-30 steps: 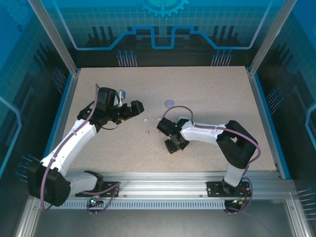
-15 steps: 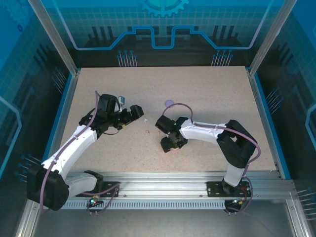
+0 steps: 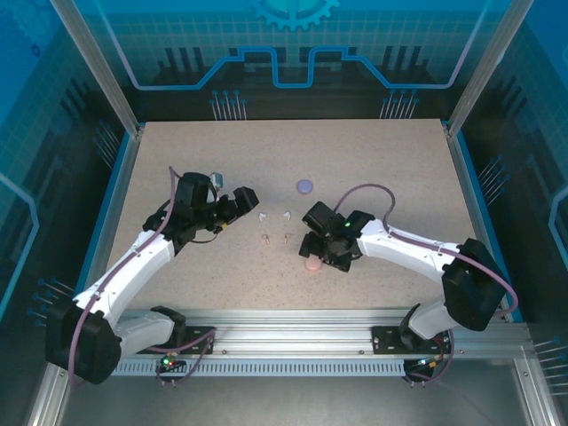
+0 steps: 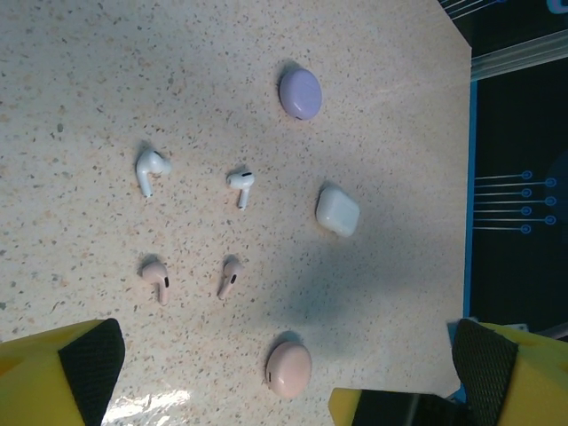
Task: Insert the wireless bluetooth earbuds into the charging case
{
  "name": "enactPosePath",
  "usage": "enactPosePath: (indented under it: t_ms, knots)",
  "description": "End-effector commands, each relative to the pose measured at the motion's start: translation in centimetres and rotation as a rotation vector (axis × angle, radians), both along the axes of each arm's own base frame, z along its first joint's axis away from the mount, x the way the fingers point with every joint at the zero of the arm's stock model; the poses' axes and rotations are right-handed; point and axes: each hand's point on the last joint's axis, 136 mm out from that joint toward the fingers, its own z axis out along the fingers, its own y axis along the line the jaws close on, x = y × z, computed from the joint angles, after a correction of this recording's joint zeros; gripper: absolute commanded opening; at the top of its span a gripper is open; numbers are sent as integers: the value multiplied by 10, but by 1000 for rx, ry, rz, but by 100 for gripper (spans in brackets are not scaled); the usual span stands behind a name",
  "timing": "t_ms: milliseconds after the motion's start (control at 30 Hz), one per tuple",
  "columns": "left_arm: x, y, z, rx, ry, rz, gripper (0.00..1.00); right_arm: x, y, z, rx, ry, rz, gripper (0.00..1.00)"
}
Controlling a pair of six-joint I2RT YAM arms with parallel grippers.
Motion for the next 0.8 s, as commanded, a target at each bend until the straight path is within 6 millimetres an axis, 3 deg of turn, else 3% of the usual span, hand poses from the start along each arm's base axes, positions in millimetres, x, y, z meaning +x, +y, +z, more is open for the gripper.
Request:
enactPosePath:
  t_ms: [0,267,767]
  knots:
    - [4,-1,3,-15,-24,25,99,-14,3,-2,81,78,-278,85]
    - [6,-7,5,-16,-41,10,99,-15,10,-20,72,131,-472,87]
    - [5,-10,5,-23,-62,-2,99,12,26,-45,11,145,-519,86]
